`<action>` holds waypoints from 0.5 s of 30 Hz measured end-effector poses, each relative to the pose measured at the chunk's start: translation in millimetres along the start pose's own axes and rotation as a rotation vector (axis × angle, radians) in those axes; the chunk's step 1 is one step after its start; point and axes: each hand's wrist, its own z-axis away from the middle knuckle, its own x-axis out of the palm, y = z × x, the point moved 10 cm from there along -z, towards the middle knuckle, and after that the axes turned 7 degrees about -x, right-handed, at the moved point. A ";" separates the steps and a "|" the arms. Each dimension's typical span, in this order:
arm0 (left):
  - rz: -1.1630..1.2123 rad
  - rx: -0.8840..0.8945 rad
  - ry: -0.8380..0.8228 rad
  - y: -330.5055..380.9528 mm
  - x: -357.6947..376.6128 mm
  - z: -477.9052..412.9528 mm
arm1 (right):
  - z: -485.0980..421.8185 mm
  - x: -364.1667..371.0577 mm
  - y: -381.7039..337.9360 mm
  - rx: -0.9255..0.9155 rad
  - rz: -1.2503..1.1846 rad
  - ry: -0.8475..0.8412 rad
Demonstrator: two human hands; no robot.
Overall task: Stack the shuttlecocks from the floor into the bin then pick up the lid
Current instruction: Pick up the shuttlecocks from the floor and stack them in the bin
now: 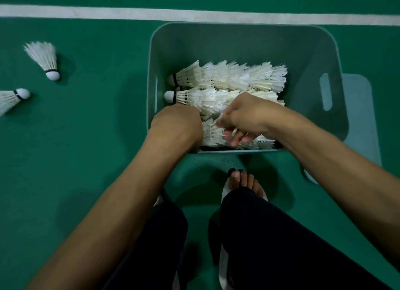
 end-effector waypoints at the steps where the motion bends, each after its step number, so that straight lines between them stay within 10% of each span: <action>1: 0.018 0.001 0.010 -0.9 -1.4 -0.7 | -2.0 -0.1 2.0 0.014 -0.048 -0.010; 8: 0.147 -0.045 0.191 -9.4 -19.6 -5.6 | -1.8 -2.4 28.1 0.098 -0.476 -0.053; 15: 0.119 -0.059 0.183 -10.2 -19.5 -6.6 | -6.9 2.9 33.5 0.146 -0.384 -0.079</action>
